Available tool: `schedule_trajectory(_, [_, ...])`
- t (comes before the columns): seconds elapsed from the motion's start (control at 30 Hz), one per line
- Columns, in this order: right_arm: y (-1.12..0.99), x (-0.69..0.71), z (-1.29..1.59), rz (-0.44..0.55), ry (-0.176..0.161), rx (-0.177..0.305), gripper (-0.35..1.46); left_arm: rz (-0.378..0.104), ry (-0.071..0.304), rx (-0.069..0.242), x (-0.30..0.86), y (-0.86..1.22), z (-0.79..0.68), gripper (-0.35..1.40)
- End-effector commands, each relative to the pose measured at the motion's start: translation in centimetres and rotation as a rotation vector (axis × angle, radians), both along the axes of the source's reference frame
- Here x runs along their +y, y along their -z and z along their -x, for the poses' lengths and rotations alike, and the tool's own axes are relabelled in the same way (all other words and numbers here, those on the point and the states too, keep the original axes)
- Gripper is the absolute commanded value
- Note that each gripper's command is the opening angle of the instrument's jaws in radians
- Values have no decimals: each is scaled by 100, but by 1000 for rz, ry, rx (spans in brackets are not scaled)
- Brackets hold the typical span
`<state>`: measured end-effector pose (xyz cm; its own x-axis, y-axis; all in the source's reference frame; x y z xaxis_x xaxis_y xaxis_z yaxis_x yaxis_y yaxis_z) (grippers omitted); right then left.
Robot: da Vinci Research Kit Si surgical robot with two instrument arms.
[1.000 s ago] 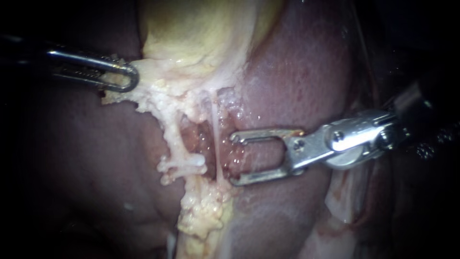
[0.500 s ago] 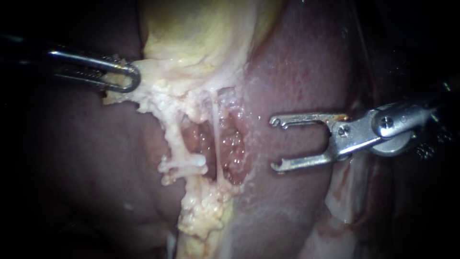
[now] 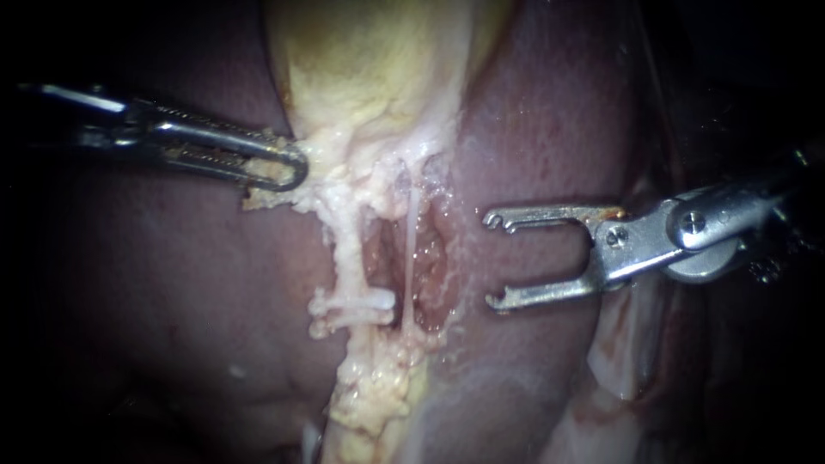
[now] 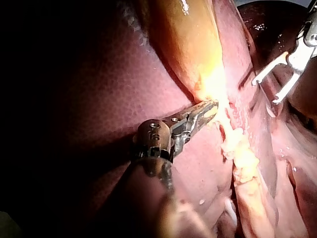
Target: Going back second clip left tube
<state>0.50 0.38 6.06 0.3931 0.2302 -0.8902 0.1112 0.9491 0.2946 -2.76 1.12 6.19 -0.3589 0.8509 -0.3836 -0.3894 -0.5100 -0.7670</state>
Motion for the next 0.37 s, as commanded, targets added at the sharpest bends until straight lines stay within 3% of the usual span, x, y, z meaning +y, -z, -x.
schedule_trajectory(0.03, [0, 0, 0, -2, -2, -1, 50, -1, 0, 1, 0, 0, 0, -35])
schedule_trajectory(0.37, [0, -1, 0, -13, -6, -3, 50, -2, -2, -1, -1, -1, 0, -35])
